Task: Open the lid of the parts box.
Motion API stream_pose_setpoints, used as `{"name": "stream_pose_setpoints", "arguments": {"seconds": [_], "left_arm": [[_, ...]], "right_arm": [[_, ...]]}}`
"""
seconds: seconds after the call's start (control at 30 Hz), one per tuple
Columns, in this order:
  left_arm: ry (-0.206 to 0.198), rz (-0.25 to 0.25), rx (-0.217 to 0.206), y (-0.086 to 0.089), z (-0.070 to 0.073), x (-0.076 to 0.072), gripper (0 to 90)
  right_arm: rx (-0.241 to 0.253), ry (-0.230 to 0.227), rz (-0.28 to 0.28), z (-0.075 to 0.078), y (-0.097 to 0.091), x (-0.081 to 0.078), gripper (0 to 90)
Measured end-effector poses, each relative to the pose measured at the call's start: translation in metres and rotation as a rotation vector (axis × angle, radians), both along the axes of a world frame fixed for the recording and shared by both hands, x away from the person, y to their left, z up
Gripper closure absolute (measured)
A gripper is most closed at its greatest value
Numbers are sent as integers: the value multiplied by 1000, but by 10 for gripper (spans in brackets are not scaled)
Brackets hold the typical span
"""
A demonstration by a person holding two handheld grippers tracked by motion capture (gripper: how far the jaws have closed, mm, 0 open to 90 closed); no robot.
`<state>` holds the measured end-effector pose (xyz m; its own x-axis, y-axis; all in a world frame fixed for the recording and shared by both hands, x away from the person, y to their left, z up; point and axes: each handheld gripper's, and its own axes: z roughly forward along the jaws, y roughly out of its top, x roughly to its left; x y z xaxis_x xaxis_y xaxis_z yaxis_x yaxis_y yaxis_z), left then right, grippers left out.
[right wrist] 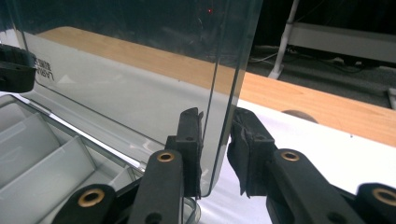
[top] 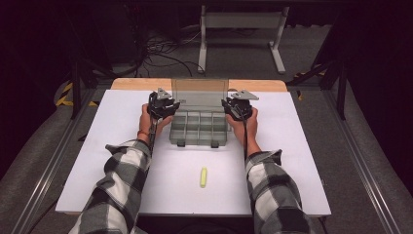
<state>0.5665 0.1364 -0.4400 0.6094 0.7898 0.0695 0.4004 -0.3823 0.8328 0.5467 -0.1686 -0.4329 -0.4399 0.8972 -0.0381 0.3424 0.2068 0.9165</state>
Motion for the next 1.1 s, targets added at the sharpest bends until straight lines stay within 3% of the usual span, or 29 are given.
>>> {"name": "stream_pose_setpoints", "arguments": {"seconds": [0.57, 0.73, 1.1], "left_arm": [[50, 39, -1, -3, -2, 2, 696], [49, 43, 8, -2, -2, 2, 706], [37, 49, 46, -4, -1, 3, 680]], "right_arm": [[-34, 79, -13, -12, 4, 4, 699], [-35, 87, -14, -13, 5, 5, 690], [-85, 105, -27, -10, 9, 8, 653]]}}
